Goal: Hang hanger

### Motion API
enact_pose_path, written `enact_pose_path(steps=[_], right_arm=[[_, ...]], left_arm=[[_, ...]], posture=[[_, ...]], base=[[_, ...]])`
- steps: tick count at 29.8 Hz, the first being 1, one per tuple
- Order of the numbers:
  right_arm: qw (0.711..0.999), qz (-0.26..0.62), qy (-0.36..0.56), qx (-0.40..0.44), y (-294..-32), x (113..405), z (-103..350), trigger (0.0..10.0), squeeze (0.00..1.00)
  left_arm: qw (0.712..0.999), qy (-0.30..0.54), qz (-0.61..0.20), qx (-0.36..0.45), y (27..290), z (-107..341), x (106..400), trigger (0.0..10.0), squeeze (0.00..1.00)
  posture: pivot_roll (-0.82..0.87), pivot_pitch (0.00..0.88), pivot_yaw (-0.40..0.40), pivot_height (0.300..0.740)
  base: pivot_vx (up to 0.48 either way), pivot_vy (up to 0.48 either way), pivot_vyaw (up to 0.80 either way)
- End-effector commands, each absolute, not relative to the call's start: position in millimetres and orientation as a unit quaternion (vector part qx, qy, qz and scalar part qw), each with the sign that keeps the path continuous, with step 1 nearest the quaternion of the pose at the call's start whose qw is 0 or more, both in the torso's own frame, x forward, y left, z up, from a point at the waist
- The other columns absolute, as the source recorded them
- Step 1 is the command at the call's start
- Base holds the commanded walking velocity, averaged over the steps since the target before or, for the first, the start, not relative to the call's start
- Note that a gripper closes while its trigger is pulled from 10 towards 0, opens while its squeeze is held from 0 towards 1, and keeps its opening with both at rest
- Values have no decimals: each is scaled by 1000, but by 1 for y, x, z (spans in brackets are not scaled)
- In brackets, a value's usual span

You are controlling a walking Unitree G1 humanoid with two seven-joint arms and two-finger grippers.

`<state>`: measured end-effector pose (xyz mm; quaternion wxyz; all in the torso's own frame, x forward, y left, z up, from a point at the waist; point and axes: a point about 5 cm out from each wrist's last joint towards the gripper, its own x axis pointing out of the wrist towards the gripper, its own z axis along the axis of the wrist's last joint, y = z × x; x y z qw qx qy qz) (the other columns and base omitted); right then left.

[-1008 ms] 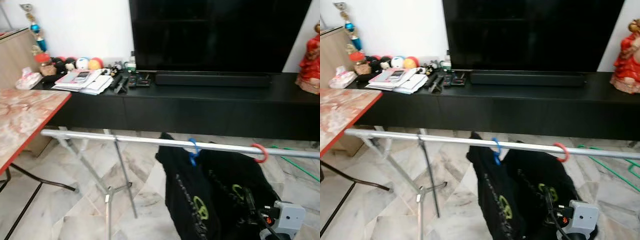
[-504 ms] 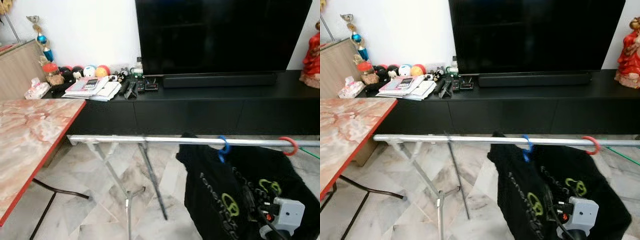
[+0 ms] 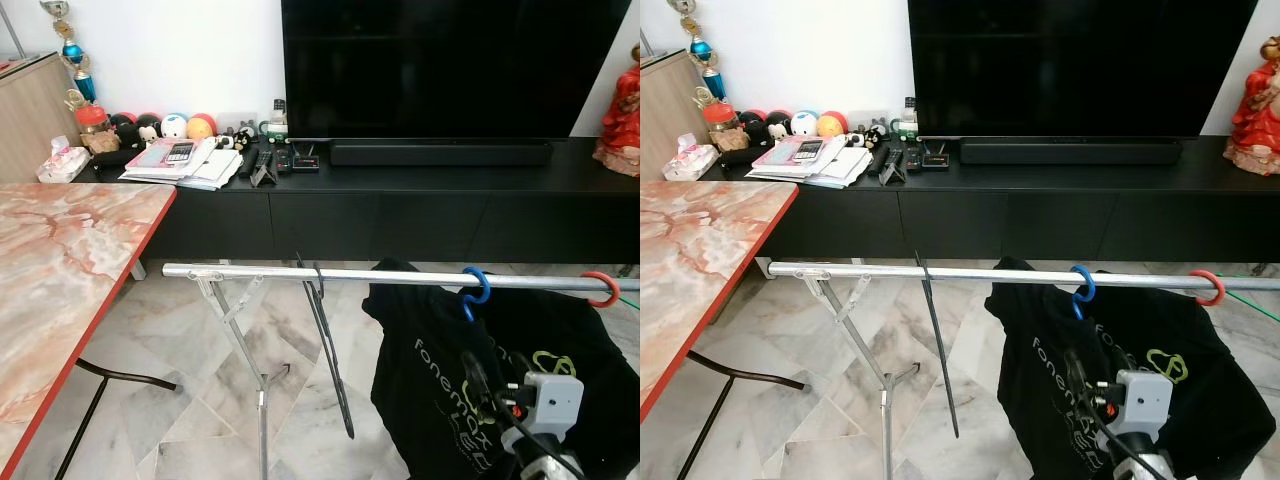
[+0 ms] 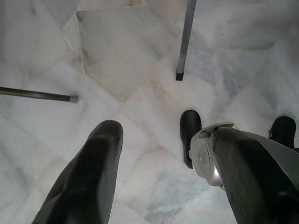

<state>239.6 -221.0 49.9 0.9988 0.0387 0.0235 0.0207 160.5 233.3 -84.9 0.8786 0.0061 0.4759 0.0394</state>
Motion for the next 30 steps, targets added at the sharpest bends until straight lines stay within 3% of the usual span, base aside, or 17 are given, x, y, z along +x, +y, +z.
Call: enact_pose_path(steps=[1,12,30], right_arm=[[998,18,35,41,-223,239,46,10000,0],[998,25,40,40,-225,243,43,10000,0],[996,54,49,40,-223,246,41,10000,0]], left_arm=[[873,487,37,5,231,-88,153,10000,0],[877,479,42,-2,224,-89,156,10000,0],[882,470,35,-3,219,-87,163,10000,0]], posture=[[4,0,36,740],[2,0,34,740],[6,0,12,740]], base=[[0,0,0],[0,0,0],[250,0,0]])
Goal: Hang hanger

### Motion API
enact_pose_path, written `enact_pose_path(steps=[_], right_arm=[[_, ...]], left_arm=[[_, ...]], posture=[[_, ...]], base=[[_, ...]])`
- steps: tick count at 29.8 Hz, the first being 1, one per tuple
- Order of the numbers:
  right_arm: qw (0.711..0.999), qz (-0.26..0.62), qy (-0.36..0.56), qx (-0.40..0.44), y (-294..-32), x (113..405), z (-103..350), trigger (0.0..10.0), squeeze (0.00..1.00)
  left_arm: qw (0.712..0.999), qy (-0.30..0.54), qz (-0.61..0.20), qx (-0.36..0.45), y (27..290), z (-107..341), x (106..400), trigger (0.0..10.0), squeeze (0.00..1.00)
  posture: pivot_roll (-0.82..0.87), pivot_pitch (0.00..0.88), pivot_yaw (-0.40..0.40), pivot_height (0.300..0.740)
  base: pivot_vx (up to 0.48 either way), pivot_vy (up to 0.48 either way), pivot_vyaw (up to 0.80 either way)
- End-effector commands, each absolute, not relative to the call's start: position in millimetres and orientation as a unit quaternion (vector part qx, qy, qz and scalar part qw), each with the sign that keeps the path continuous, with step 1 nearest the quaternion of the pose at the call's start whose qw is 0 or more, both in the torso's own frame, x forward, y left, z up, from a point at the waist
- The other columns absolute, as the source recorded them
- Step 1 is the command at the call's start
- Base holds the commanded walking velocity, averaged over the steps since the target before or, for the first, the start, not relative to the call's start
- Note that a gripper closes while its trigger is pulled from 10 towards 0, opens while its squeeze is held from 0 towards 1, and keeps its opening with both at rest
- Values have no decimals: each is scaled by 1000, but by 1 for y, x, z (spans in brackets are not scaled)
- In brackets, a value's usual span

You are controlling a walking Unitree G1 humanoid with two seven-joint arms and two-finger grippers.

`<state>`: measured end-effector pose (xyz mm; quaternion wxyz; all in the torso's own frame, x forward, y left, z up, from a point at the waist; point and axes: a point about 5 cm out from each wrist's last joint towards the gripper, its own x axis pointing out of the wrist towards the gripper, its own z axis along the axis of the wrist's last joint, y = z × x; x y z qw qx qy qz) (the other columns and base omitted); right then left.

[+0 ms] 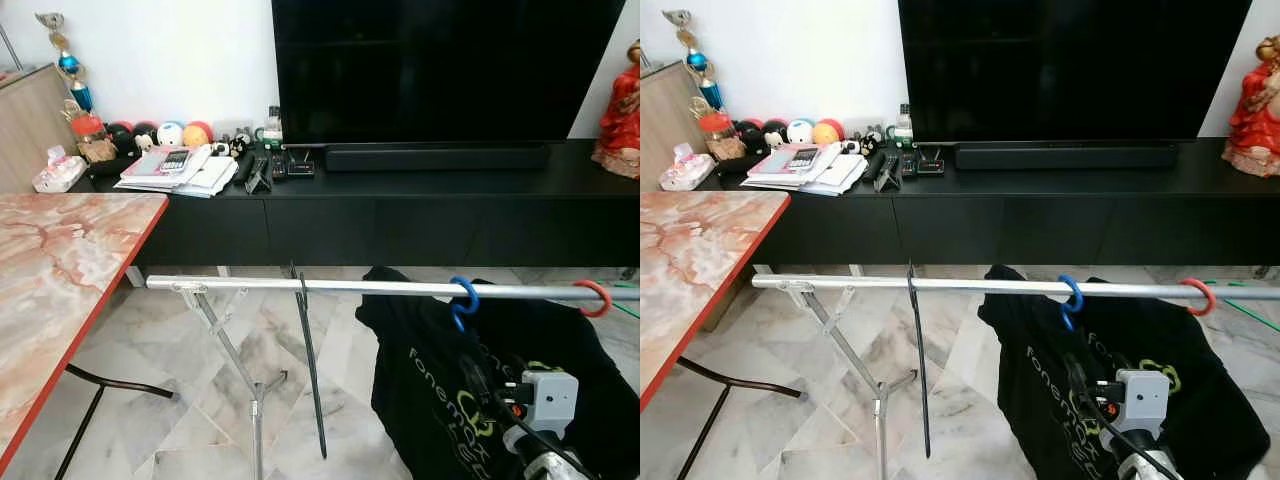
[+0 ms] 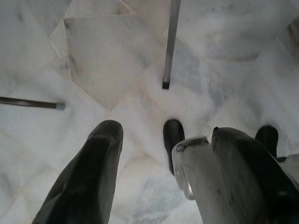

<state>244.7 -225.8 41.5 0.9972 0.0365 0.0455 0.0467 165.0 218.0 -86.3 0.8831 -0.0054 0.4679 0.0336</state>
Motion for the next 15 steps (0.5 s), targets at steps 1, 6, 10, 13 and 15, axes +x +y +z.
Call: enact_pose_path(steps=[1,6,10,13,15], right_arm=[[996,54,49,40,-223,246,41,10000,0],[995,79,52,38,-217,246,40,10000,0],[995,74,56,35,-222,245,40,10000,0],[995,69,63,31,-225,246,39,10000,0],[994,76,78,24,-227,250,36,10000,0]], left_arm=[[882,470,35,-3,219,-87,163,10000,0],[883,468,34,1,219,-86,164,10000,0],[883,468,33,-3,217,-87,164,10000,0],[883,468,33,-5,216,-87,164,10000,0],[882,470,34,-6,216,-88,162,10000,0]], posture=[[6,0,12,740],[4,0,11,740],[4,0,8,740],[7,0,7,740],[4,0,10,740]], base=[[0,0,0],[0,0,0],[0,0,0],[0,0,0],[0,0,0]])
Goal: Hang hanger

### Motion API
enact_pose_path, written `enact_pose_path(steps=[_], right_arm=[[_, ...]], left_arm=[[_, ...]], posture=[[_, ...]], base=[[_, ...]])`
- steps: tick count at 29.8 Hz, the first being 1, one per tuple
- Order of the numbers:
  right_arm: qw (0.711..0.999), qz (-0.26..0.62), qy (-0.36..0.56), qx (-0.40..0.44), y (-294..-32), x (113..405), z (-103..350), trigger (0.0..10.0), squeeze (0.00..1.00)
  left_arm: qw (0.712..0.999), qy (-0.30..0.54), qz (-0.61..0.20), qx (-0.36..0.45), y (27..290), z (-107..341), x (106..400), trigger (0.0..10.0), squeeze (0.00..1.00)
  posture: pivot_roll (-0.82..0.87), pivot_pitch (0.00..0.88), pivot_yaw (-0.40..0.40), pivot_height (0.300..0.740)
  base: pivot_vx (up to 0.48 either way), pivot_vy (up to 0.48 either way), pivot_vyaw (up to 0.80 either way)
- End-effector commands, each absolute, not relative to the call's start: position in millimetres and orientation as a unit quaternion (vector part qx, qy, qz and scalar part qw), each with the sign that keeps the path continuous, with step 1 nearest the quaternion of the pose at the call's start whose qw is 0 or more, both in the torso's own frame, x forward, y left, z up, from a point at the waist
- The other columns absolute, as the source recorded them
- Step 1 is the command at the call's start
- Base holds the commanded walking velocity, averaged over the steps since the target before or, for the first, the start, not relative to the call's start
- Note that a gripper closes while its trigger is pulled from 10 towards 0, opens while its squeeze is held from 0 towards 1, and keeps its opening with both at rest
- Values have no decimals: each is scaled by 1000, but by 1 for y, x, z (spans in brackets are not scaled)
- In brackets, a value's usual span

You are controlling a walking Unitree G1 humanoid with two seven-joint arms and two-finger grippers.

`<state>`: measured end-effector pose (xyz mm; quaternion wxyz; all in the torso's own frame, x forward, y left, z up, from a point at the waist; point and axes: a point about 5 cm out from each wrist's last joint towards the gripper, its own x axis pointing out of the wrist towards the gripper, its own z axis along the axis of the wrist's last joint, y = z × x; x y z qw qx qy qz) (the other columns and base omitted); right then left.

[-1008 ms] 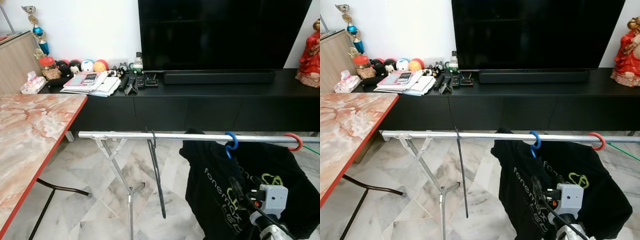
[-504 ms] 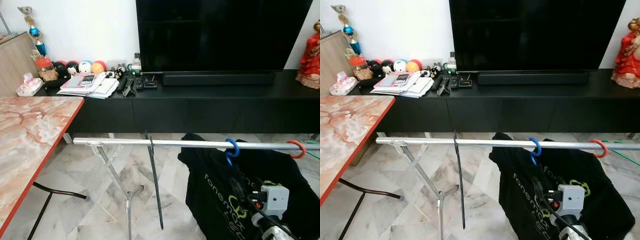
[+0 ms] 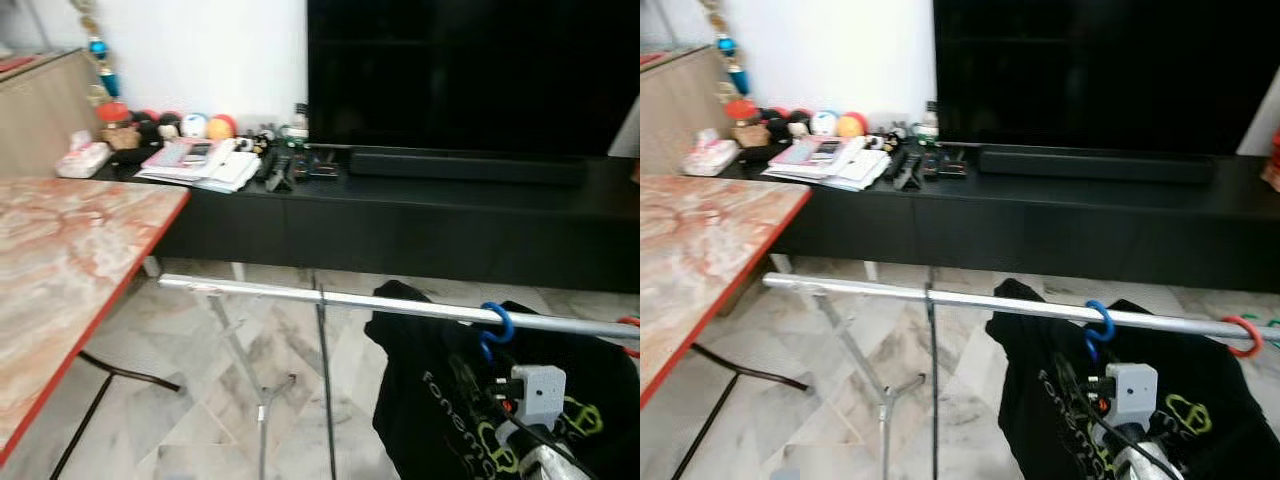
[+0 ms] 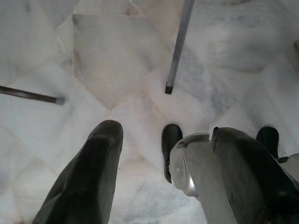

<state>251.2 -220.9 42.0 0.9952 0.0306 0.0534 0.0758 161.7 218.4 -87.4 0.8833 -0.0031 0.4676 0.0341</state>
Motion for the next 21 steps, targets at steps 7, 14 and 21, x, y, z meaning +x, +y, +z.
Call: enact_pose_path(steps=[7,14,21], right_arm=[[993,51,106,-9,-245,268,37,10000,0],[992,36,119,-13,-253,281,41,10000,0],[977,114,179,25,-245,288,31,10000,0]], left_arm=[[878,478,40,-10,217,-90,157,10000,0],[875,482,49,-11,224,-90,154,10000,0],[872,485,60,-10,234,-89,152,10000,0]], posture=[[22,0,7,740],[35,0,16,740],[59,0,8,740]], base=[[0,0,0],[0,0,0],[0,0,0]])
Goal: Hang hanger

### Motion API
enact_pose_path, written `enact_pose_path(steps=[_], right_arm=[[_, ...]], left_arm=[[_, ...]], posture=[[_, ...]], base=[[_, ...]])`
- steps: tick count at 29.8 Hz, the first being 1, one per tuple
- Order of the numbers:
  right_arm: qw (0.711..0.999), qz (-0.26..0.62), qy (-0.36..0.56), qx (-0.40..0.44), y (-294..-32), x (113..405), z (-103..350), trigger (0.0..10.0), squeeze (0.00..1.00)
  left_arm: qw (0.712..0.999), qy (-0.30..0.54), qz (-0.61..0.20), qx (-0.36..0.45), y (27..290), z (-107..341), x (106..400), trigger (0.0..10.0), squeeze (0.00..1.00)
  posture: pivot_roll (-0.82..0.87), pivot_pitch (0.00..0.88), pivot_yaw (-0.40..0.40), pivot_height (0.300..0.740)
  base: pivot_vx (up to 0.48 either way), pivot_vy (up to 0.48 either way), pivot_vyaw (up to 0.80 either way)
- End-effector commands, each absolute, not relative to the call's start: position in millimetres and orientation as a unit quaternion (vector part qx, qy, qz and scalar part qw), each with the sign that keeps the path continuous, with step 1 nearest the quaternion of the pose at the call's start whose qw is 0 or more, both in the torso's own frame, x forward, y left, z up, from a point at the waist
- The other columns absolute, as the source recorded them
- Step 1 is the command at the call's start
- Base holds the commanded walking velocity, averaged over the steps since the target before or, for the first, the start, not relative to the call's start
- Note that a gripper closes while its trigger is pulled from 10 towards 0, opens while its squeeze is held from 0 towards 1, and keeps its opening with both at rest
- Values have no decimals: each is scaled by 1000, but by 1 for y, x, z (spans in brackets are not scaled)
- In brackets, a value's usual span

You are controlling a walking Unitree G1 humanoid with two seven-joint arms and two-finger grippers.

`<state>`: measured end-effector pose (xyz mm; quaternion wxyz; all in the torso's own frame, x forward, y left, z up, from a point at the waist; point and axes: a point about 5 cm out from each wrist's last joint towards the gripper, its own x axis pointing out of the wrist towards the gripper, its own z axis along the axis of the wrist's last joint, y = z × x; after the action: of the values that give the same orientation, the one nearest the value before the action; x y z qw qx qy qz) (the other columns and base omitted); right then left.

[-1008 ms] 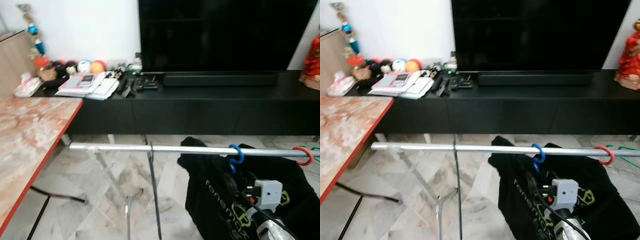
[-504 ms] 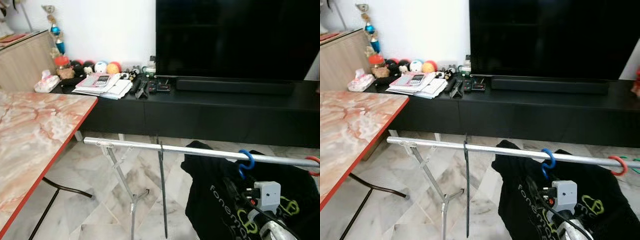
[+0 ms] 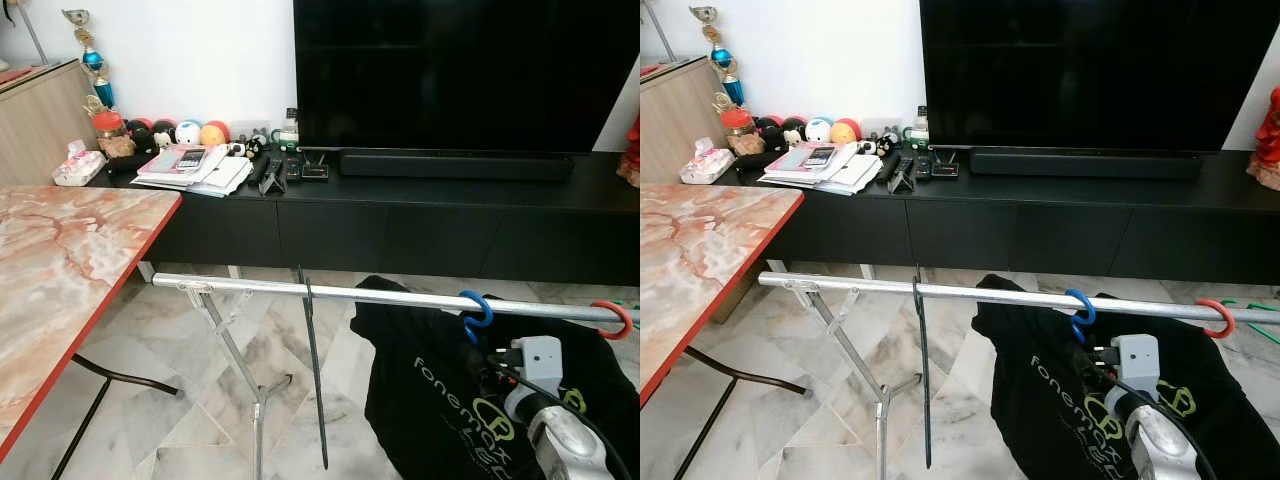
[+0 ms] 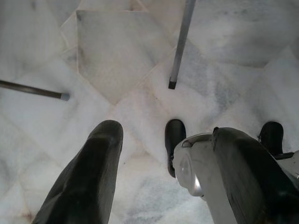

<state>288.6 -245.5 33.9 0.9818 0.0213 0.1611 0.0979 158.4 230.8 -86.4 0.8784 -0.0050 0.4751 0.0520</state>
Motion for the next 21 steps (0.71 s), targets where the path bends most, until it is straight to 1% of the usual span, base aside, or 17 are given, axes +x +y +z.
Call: enact_pose_path(steps=[1,6,8,10,11,12,13,21], right_arm=[[973,132,188,24,-243,289,31,10000,0],[971,135,196,2,-247,293,33,10000,0],[974,126,189,6,-248,299,38,10000,0],[972,141,185,26,-244,302,40,10000,0],[971,149,186,26,-242,302,39,7020,0],[970,154,187,25,-241,303,39,7020,0],[968,162,190,23,-237,303,38,0,0],[966,165,194,33,-231,303,34,0,0]], left_arm=[[873,484,60,-11,232,-89,152,10000,0],[874,482,56,-14,226,-90,153,10000,0],[875,481,54,-14,223,-90,154,10000,0],[874,482,53,-16,222,-91,153,10000,0],[874,482,53,-16,221,-91,153,10000,0],[874,482,53,-16,221,-91,153,10000,0],[874,483,54,-17,221,-91,153,10000,0],[871,487,60,-16,225,-91,151,10000,0]], posture=[[62,0,6,740],[62,0,4,740],[63,0,1,740],[66,0,-3,740],[70,0,-5,740],[70,0,-5,740],[73,0,-8,740],[83,0,-8,740]], base=[[0,0,0],[0,0,0],[0,0,0],[0,0,0],[0,0,0],[0,0,0],[0,0,0],[0,0,0]])
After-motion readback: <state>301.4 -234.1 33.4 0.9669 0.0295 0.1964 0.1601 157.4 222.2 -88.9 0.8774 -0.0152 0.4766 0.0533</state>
